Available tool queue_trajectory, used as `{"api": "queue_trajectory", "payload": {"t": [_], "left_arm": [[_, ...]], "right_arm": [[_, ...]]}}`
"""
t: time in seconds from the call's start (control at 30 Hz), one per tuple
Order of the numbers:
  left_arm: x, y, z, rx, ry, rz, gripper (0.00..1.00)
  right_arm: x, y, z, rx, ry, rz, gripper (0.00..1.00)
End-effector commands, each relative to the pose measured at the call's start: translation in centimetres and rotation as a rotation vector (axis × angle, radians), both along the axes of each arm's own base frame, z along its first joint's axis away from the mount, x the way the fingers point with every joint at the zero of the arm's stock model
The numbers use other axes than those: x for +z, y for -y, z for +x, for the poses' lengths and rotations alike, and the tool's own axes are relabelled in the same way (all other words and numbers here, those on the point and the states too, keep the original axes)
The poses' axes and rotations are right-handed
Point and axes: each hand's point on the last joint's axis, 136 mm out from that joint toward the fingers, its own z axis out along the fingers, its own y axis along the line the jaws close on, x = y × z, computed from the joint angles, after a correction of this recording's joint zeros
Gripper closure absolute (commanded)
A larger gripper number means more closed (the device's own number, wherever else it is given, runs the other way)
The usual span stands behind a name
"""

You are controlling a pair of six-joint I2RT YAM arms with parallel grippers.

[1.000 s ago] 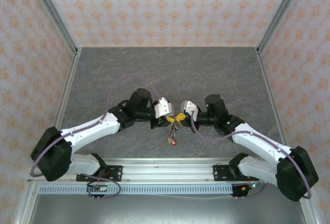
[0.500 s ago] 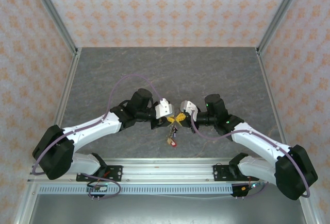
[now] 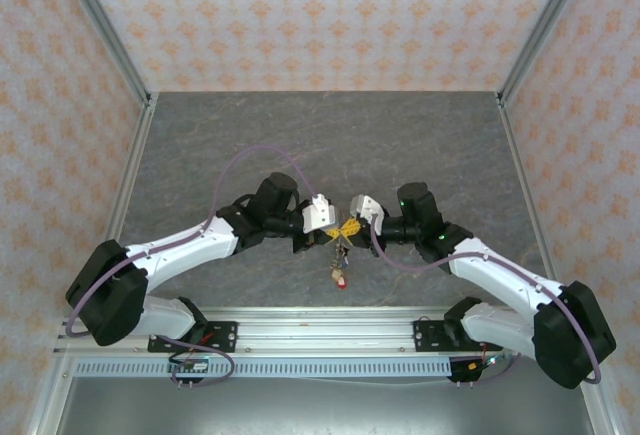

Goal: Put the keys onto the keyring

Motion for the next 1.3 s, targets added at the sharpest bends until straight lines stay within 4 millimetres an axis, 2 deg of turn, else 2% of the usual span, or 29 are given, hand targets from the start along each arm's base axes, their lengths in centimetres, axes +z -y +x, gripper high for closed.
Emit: {"api": "queue_trajectory", "payload": {"t": [0.0,0.13,0.37,0.53,0.73,0.93,1.27], "left_arm": [[0.9,0.0,0.0,-0.002,0.028,-0.008,1.0],[1.3,0.0,0.1,0.005,0.042,-0.016,1.0],[1.7,0.2,0.0,-0.007,0.035,-0.024,1.0],[1.7,0.2,-0.1,-0.011,0.031,-0.023,1.0],[1.9,0.3,0.0,-0.012,0.035,-0.027,1.0],[1.8,0.3,-0.1,-0.016,0.033,-0.024,1.0],[1.6,0.3,0.0,-0.018,0.036,-0.013,1.0]], "right_arm": [[0.0,0.5,0.0,0.01,0.054,-0.037,0.87],[-0.4,0.7,-0.1,0.019,0.07,-0.065,0.85],[0.7,0.2,0.7,-0.005,0.114,0.001,0.83],[0.6,0.3,1.2,-0.017,0.154,-0.016,0.77],[0.2,-0.2,0.6,0.051,0.14,-0.021,0.77],[0.8,-0.8,0.9,0.059,0.133,0.008,0.87],[1.2,-0.7,1.0,0.039,0.145,0.023,0.8]]}}
